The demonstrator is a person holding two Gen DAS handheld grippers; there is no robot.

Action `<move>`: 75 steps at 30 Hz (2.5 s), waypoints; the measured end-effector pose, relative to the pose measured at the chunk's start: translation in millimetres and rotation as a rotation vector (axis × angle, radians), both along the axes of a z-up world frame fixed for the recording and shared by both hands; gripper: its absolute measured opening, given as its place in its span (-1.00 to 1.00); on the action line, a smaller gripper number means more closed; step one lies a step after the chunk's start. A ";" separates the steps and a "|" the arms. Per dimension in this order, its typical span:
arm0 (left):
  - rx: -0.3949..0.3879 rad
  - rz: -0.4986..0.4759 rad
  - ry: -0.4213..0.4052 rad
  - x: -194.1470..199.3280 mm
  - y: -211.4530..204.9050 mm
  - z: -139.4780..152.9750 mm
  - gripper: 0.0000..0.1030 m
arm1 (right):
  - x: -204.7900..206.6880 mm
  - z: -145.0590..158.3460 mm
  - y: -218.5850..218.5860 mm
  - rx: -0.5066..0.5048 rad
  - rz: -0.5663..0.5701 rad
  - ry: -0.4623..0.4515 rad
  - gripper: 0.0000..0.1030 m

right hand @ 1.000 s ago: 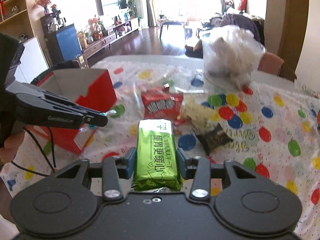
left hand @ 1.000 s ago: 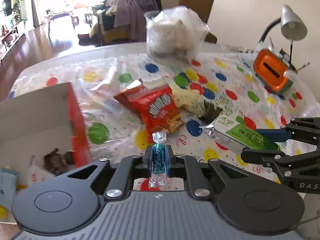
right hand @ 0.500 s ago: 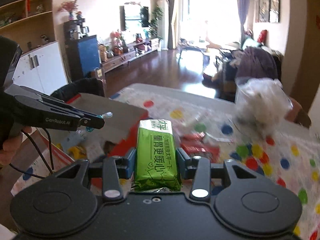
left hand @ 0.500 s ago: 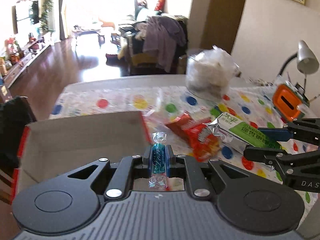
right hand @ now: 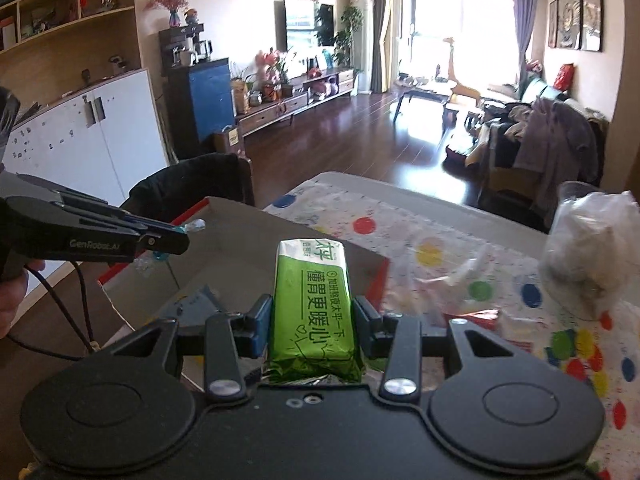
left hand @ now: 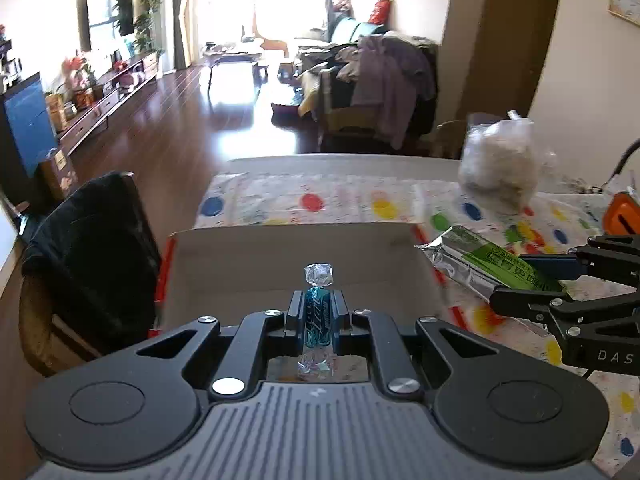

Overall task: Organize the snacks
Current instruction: 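Carry the candy and green bar into the box and open both tools, then move both tools back over the remaining snacks on the table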

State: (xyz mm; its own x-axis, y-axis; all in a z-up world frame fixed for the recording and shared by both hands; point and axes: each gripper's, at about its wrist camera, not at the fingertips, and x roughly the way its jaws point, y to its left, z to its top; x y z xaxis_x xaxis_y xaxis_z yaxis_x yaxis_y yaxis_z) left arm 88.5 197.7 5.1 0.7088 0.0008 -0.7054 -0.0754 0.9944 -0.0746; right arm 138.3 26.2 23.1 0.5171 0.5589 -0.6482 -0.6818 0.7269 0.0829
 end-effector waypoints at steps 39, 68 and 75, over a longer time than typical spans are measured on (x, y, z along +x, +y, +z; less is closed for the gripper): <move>0.198 -0.110 0.401 54.5 14.8 -86.2 -0.77 | 20.6 -80.5 101.2 -0.241 0.118 0.155 -0.18; 0.104 -0.091 0.218 17.2 1.1 -31.6 -0.47 | -4.2 -9.9 38.3 -0.014 0.058 0.113 -0.17; 0.098 -0.103 0.145 9.5 -16.2 -11.9 -0.45 | -10.4 6.9 18.7 0.042 0.033 0.093 -0.15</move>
